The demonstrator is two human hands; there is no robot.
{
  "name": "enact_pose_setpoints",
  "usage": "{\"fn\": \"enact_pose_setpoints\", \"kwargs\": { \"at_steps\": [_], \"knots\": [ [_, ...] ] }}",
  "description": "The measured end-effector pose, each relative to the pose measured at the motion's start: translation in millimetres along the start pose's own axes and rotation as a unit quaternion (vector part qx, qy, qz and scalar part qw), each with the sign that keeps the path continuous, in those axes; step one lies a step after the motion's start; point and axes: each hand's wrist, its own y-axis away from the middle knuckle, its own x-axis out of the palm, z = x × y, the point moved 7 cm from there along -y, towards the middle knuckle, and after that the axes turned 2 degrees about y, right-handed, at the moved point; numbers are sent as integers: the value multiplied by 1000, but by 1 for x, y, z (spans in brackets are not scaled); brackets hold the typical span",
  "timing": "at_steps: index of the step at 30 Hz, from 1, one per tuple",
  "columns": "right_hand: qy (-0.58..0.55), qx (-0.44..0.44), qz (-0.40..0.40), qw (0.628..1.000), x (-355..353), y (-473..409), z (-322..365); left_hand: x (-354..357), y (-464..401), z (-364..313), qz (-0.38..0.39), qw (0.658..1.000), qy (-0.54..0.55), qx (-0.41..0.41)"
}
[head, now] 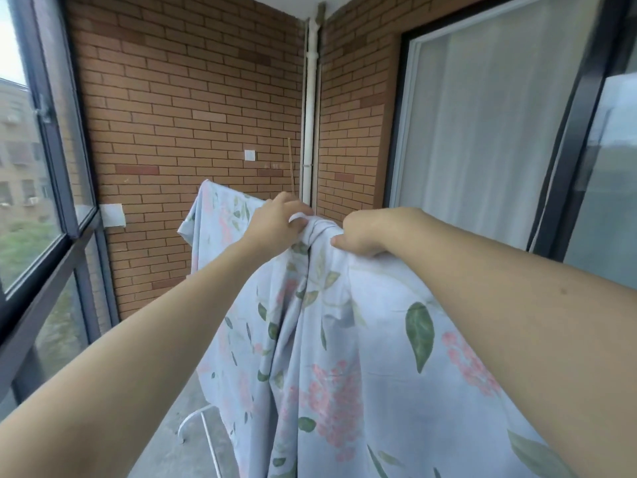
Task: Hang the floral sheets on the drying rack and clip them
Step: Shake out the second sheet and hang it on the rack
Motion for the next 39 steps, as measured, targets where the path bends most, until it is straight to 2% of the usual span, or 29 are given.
{"fn": "enact_pose_setpoints", "kwargs": {
  "at_steps": [3, 6, 9, 11, 14, 15, 16, 17, 19, 21, 22, 23, 28, 31, 33, 35, 37, 39],
  "knots": [
    [-72, 17, 4, 997, 10, -10, -13, 1, -3, -13, -54, 985, -109, 120],
    [-147, 47, 15, 988, 16, -13, -24, 7, -11, -7, -58, 957, -229, 168],
    [-201, 71, 32, 976, 20, -11, -30, -12, -37, 22, -56, 941, -320, 93],
    [-216, 82, 39, 972, 20, -6, -31, -28, -54, 51, -56, 930, -363, 6],
    [-234, 97, 53, 966, 20, 5, -29, -40, -65, 91, 33, 898, -399, -184],
    [-232, 101, 51, 966, 20, 7, -30, -39, -68, 91, 61, 888, -404, -208],
    [-230, 105, 48, 966, 18, 9, -30, -37, -75, 83, 75, 895, -397, -191],
    [-233, 111, 45, 965, 20, 10, -33, -28, -80, 66, 86, 920, -357, -134],
    [-232, 117, 38, 965, 20, 9, -37, -10, -77, 23, 162, 977, -141, -13],
    [-224, 122, 34, 966, 21, 9, -39, 8, -50, -5, 287, 955, 71, -10],
    [-214, 122, 27, 969, 20, 9, -39, 13, -39, -9, 315, 944, 97, -19],
    [-200, 120, 20, 972, 19, 10, -37, 16, -33, -8, 317, 943, 94, -20],
    [-155, 95, 0, 983, 17, 9, -23, 21, -36, -8, 224, 972, 72, 0],
    [-158, 96, -3, 983, 15, 11, -22, 13, -47, -2, 160, 985, -57, 1],
    [-174, 96, 1, 980, 16, 13, -24, -7, -59, 21, 79, 986, -135, -60],
    [-192, 93, 3, 977, 16, 12, -24, -23, -62, 36, 25, 973, -207, -103],
    [-189, 84, 11, 978, 17, 7, -22, -17, -67, 32, 36, 959, -264, -94],
    [-173, 86, 25, 981, 19, 5, -23, -8, -67, 17, 73, 976, -186, -84]
  ]
}}
